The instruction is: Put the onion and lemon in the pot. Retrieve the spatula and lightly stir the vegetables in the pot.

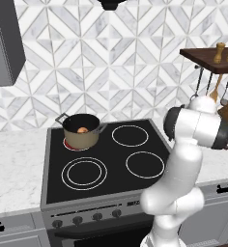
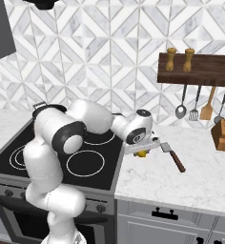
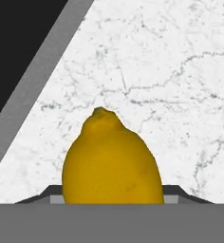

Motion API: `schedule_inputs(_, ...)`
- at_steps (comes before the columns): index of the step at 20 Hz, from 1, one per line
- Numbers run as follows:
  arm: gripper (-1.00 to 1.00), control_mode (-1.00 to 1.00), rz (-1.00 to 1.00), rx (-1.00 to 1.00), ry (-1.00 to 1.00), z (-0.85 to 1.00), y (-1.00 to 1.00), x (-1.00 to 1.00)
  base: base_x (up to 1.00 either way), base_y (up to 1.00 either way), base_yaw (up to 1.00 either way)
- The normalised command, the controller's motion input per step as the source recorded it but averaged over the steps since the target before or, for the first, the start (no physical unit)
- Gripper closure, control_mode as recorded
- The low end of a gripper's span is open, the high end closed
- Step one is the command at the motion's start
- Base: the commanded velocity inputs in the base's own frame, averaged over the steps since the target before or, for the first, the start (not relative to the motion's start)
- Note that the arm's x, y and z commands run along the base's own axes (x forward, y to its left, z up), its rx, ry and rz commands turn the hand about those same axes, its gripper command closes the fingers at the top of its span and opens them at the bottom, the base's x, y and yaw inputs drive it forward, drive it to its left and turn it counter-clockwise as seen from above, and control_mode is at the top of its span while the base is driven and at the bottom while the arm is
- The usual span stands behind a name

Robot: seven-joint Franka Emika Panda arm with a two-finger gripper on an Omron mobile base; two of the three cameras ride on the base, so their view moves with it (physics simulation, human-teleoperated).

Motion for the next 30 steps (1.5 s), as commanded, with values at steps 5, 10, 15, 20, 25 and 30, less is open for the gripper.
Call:
schedule_inputs(5,1.0,-1.0,-0.02,0.03,-0.14,1.0,0.94,-0.25,0.0,0.0,0.0)
schedule_inputs(10,1.0,-1.0,-0.03,0.06,-0.01,1.0,1.0,-0.08,0.0,0.0,0.0)
schedule_inputs(15,1.0,-1.0,-0.01,0.1,0.0,0.94,1.0,0.0,0.0,0.0,0.0)
schedule_inputs(20,1.0,-1.0,-0.01,0.07,0.04,0.68,1.0,0.07,0.0,0.0,0.0)
schedule_inputs(25,1.0,-1.0,-0.01,0.03,0.06,0.37,1.0,0.22,0.0,0.0,0.0)
schedule_inputs(30,1.0,-1.0,-0.01,0.0,0.06,0.0,1.0,0.43,0.0,0.0,0.0)
